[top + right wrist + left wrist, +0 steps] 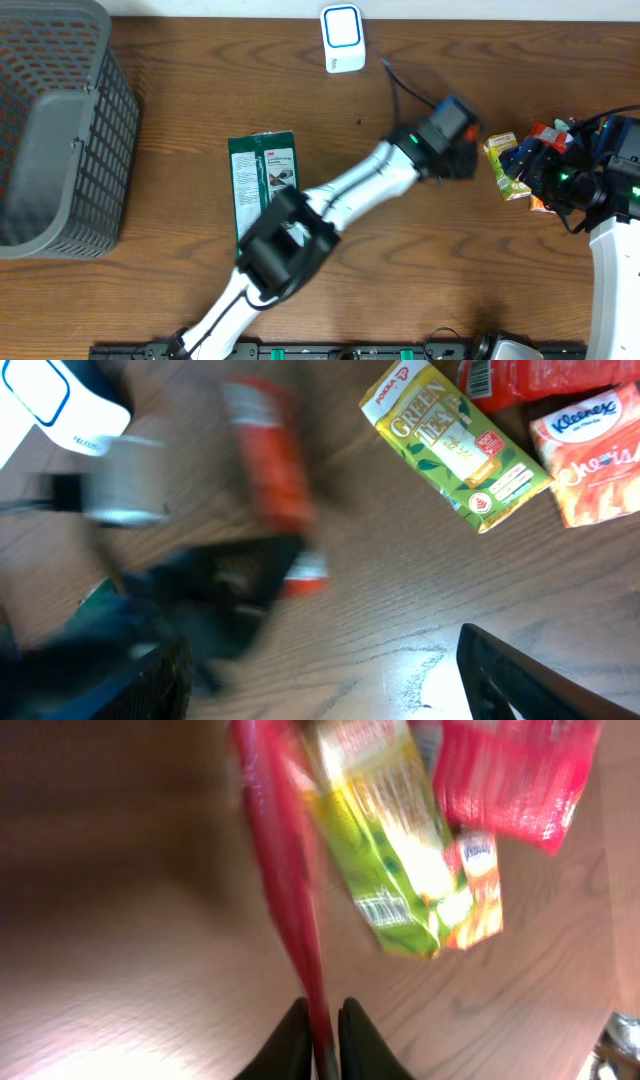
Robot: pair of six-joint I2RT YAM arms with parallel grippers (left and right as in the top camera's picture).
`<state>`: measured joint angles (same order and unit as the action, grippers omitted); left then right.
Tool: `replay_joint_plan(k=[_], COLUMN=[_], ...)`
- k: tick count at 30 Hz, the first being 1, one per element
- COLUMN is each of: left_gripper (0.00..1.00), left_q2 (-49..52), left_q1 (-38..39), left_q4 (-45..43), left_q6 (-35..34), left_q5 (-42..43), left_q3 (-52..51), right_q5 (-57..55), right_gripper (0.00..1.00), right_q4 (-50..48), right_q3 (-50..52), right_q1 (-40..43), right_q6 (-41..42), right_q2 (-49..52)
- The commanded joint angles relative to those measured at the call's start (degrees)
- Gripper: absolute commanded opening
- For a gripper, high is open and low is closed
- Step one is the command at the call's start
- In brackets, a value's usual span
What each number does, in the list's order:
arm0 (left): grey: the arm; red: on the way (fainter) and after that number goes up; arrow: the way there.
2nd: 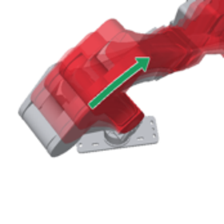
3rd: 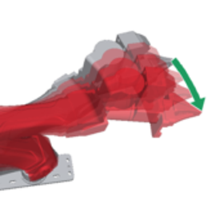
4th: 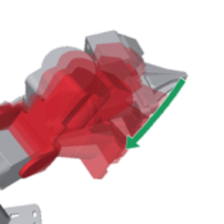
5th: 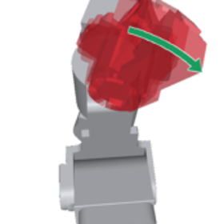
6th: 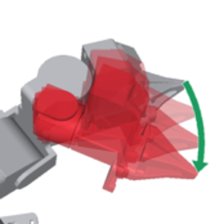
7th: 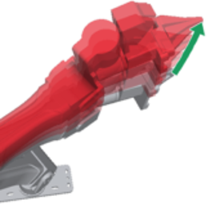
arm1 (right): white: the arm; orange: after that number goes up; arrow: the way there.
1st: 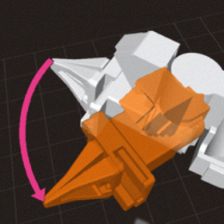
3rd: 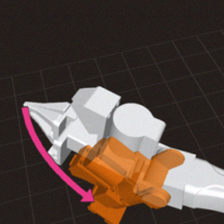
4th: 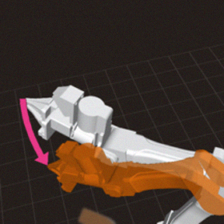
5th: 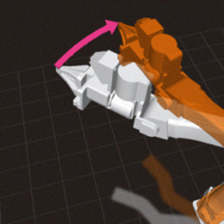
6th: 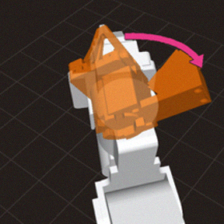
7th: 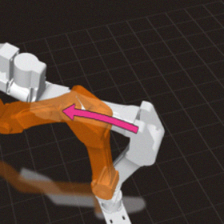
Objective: Scan the item barcode
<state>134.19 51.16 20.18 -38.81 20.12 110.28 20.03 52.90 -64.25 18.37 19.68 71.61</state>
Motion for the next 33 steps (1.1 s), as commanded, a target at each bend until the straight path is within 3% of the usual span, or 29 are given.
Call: replay_joint_plan(k=[1,3,5,8,16,20,24,29,33], left_gripper=[0.14,0.23,0.54,0.71,0.73,0.73,0.74,0.73,0.74], left_q2=[3.19,4.17,4.37,3.37,-7.54,-13.62,-18.29,-19.19,-18.86], left_q1=[2.67,3.56,3.76,3.26,-3.28,-8.83,-14.69,-19.63,-21.99], left_q4=[-5.38,-7.98,-9.05,-8.70,5.03,16.96,30.01,41.38,46.45], left_q6=[-2.43,-1.70,1.09,5.44,5.81,7.80,16.11,22.47,26.32], left_q5=[0.90,0.85,0.46,0.07,-3.04,-3.04,-3.08,-3.28,-9.33], left_q3=[-0.24,-0.24,-0.22,0.07,0.11,0.11,0.09,0.09,-0.20], right_q5=[-0.70,-0.70,-0.70,-0.68,-0.07,-0.37,-5.88,-14.86,-15.10], right_gripper=[0.80,0.80,0.82,0.84,0.73,0.51,0.32,0.30,0.12], right_q4=[0.07,0.11,0.11,0.24,0.50,0.68,-0.11,-10.12,-23.71], right_q3=[0.22,0.22,0.22,0.22,0.24,0.37,3.80,13.42,21.81], right_q1=[0.39,0.39,0.39,0.39,-2.82,-6.32,-10.95,-14.53,-15.26], right_q6=[-1.14,-1.16,-1.16,-1.79,-3.08,-3.37,-4.33,-4.52,-5.27], right_q2=[0.02,0.02,0.02,0.02,0.02,0.09,0.20,0.42,1.03])
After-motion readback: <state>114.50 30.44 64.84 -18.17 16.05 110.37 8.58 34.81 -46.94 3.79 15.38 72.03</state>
